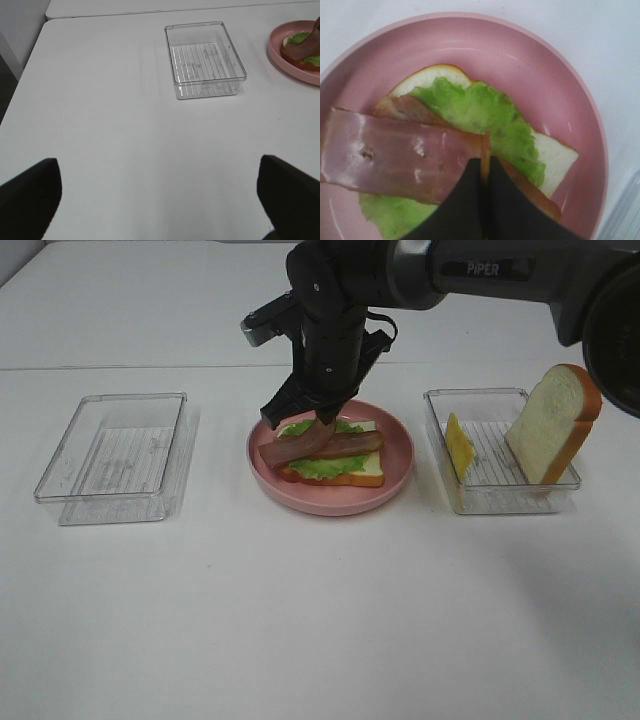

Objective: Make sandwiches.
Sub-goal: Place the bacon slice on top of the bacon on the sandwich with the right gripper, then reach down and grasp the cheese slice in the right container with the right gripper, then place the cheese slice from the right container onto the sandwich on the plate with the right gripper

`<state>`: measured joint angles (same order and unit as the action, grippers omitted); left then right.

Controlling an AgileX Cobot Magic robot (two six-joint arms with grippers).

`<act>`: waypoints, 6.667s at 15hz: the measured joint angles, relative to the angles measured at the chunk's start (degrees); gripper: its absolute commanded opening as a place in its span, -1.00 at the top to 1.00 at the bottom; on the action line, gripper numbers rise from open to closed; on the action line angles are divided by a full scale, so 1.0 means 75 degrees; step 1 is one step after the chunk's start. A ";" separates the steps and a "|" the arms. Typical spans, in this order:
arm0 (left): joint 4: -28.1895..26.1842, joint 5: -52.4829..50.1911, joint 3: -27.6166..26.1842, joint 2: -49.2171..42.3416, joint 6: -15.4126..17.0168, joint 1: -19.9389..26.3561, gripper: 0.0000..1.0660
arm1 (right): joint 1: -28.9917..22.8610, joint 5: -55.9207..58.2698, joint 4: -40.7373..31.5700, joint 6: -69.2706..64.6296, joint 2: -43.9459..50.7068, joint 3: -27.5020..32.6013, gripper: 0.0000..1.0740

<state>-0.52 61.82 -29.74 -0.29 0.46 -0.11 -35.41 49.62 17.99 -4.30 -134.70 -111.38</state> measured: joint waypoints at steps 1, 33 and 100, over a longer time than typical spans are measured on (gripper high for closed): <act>0.0000 0.0000 0.0000 0.0000 0.0000 0.0000 -0.84 | 0.0000 -0.0038 0.0076 0.0000 0.0000 0.0000 0.79; 0.0000 -0.0008 0.0000 0.0000 0.0000 0.0000 -0.83 | 0.2223 0.2047 -0.1727 0.0214 0.2590 0.1780 -0.62; -0.0008 -0.0008 0.0000 0.0000 0.0000 0.0000 -0.83 | 0.1154 -0.1749 -0.3682 0.2697 0.1146 0.1818 0.31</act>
<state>-0.57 61.76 -29.74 -0.29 0.46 -0.11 -26.76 36.50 -9.63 15.93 -126.11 -97.75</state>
